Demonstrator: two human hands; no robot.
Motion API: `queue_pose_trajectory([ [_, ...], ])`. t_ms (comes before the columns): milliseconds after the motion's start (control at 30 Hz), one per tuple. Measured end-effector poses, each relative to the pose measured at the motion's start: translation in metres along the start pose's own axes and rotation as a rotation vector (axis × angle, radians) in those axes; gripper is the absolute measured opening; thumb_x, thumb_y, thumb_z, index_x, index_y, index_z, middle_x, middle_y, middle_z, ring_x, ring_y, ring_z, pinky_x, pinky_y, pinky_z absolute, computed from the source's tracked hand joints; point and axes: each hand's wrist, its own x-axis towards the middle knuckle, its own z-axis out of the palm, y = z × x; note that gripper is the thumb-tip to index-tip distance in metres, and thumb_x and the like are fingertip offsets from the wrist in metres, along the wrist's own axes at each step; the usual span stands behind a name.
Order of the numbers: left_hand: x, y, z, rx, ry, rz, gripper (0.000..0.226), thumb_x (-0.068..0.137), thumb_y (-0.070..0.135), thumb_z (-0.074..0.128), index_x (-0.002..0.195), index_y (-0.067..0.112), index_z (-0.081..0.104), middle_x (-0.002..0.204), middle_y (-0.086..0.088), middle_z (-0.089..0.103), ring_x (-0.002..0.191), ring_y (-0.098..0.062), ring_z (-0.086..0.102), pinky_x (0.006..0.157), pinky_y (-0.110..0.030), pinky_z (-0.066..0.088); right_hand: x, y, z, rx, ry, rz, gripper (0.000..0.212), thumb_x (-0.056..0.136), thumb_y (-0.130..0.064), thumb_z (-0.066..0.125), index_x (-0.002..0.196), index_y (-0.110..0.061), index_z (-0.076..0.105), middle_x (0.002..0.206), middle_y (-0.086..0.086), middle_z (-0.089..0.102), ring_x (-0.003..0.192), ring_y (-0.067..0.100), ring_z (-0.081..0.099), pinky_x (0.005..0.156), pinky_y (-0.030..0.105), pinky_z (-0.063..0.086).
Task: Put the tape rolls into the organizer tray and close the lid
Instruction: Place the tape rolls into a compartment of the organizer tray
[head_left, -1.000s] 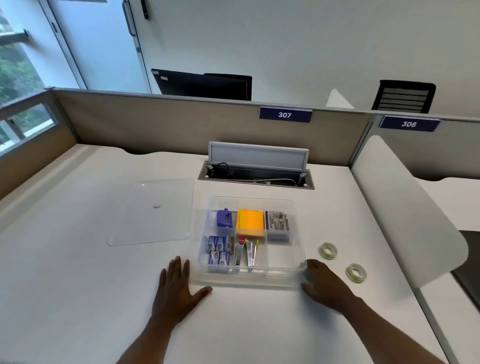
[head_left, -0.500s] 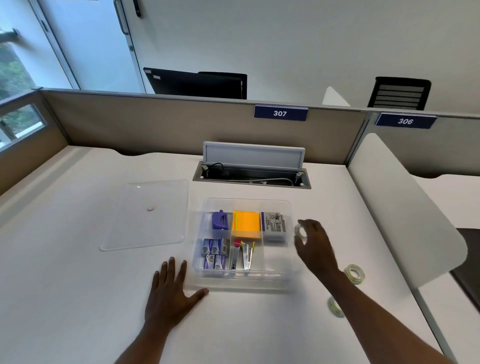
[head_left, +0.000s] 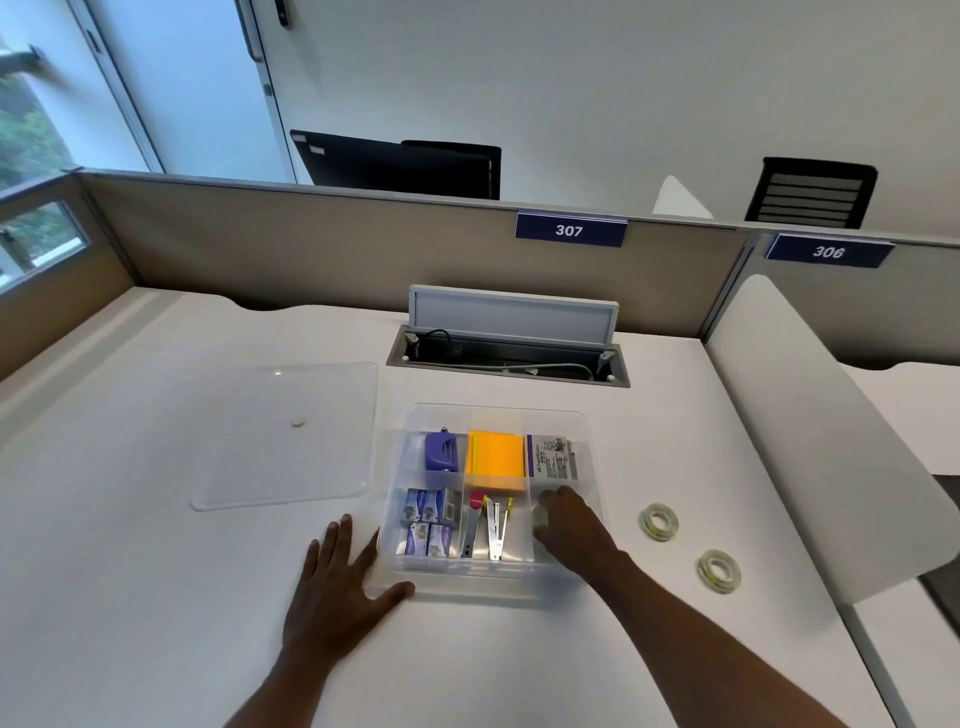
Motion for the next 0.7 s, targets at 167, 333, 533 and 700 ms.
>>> queue_pose_trajectory([
  [167,0.002,-0.001,0.0,-0.008,-0.001,0.056,0.086,0.075,0.088,0.019,0.148,0.042,0.012,0.161,-0.003,-0.001,0.148,-0.016,-0.006,0.118,-0.031,-0.008,0.006,-0.001,0.001,0.004,0.003,0.001,0.037,0.087,-0.009,0.061,0.122,-0.004,0.053,0.127,0.017,0.056,0.118,0.029,0.054,0.105,0.035,0.043],
  [333,0.003,-0.002,0.002,0.011,-0.008,0.053,0.087,0.075,0.087,0.019,0.148,0.04,0.012,0.16,-0.001,-0.006,0.147,-0.016,-0.009,0.12,-0.035,-0.004,0.001,0.005,-0.017,-0.018,0.378,-0.075,0.019,0.084,-0.003,0.055,0.1,-0.003,0.065,0.101,0.016,0.068,0.091,0.03,0.064,0.076,0.035,0.056],
  [533,0.004,-0.002,0.004,0.024,-0.024,0.05,0.09,0.076,0.086,0.02,0.15,0.036,0.01,0.159,-0.001,-0.008,0.147,-0.016,-0.008,0.121,-0.038,-0.001,-0.003,0.05,-0.049,0.051,0.69,0.295,0.034,0.083,0.003,0.038,0.109,0.0,0.059,0.112,0.02,0.06,0.1,0.035,0.056,0.078,0.036,0.049],
  [700,0.005,-0.002,0.005,0.029,-0.038,0.046,0.096,0.076,0.086,0.021,0.15,0.028,0.001,0.159,-0.001,-0.009,0.147,-0.017,-0.007,0.122,-0.041,0.003,-0.016,0.112,-0.029,-0.216,0.293,0.426,0.047,0.09,-0.014,0.044,0.135,-0.002,0.04,0.136,0.024,0.042,0.116,0.04,0.048,0.098,0.042,0.039],
])
